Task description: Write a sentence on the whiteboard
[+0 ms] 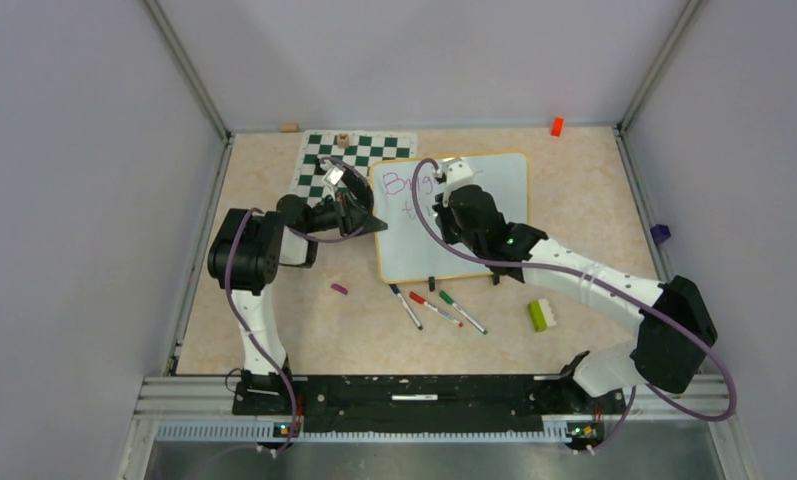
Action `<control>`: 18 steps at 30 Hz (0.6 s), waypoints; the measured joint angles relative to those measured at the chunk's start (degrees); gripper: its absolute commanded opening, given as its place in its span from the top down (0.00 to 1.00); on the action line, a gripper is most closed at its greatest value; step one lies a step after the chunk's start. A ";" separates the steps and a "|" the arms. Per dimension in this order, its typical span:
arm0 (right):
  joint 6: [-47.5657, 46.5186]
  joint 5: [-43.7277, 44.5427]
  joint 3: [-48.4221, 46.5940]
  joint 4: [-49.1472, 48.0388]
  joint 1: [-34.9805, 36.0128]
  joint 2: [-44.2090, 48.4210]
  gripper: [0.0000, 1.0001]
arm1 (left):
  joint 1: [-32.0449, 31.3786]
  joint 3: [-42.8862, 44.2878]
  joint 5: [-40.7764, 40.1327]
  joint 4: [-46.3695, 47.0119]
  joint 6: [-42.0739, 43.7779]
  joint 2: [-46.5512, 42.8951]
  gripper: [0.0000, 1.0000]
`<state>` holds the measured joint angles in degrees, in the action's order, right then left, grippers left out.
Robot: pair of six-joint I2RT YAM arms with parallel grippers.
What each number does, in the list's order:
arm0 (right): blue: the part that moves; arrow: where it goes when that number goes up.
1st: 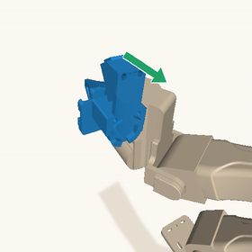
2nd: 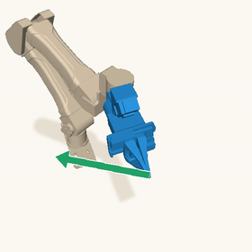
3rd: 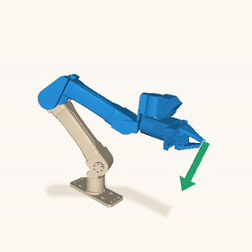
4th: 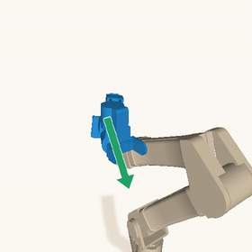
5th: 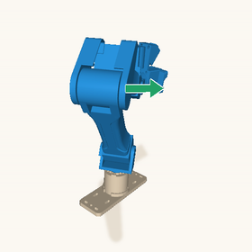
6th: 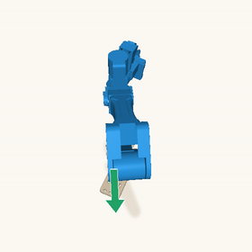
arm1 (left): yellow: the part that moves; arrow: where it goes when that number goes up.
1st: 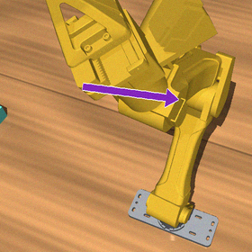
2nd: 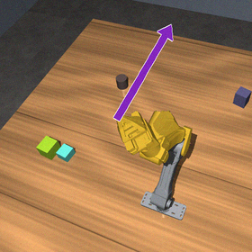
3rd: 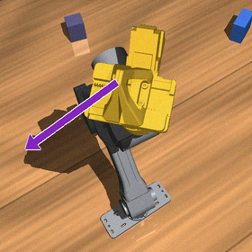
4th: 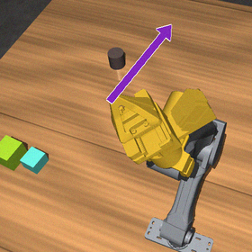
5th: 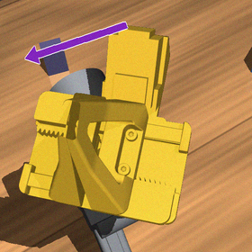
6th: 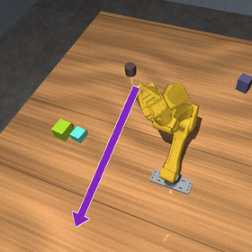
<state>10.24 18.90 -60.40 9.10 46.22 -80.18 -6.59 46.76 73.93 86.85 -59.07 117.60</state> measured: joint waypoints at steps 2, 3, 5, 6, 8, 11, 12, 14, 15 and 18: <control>0.09 -0.15 0.02 0.28 -0.02 0.07 1.00 | 0.02 0.00 0.02 0.00 0.00 0.00 1.00; 0.11 -0.15 0.02 0.28 0.00 0.07 1.00 | 0.02 0.00 0.02 0.02 0.00 0.00 1.00; 0.26 -0.13 0.02 0.31 0.00 0.09 1.00 | 0.02 0.00 0.02 0.00 0.02 0.00 1.00; 0.24 -0.11 0.02 0.31 0.00 0.09 1.00 | 0.02 0.00 0.02 0.00 0.00 0.00 1.00; 0.13 0.00 0.02 0.33 0.00 0.09 1.00 | 0.02 0.00 0.00 0.00 0.02 0.00 1.00; -0.28 0.11 -0.04 0.35 0.00 0.09 1.00 | 0.02 0.00 0.00 0.00 0.00 0.00 1.00; -0.52 0.13 -0.07 0.37 0.00 0.07 1.00 | 0.02 0.00 0.00 0.00 0.00 0.00 1.00; -1.07 0.26 -0.50 0.81 0.00 0.00 1.00 | 0.02 0.00 0.00 0.02 0.00 0.00 1.00; -1.27 0.48 -0.85 0.92 0.00 -0.15 1.00 | 0.02 0.00 0.00 0.02 0.00 0.00 1.00; -1.73 0.98 -1.86 1.18 -0.04 -0.46 1.00 | 0.02 0.00 0.11 0.13 0.02 0.00 1.00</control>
<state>8.51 19.88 -62.26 10.28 46.17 -80.64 -6.57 46.76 74.04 86.98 -59.05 117.60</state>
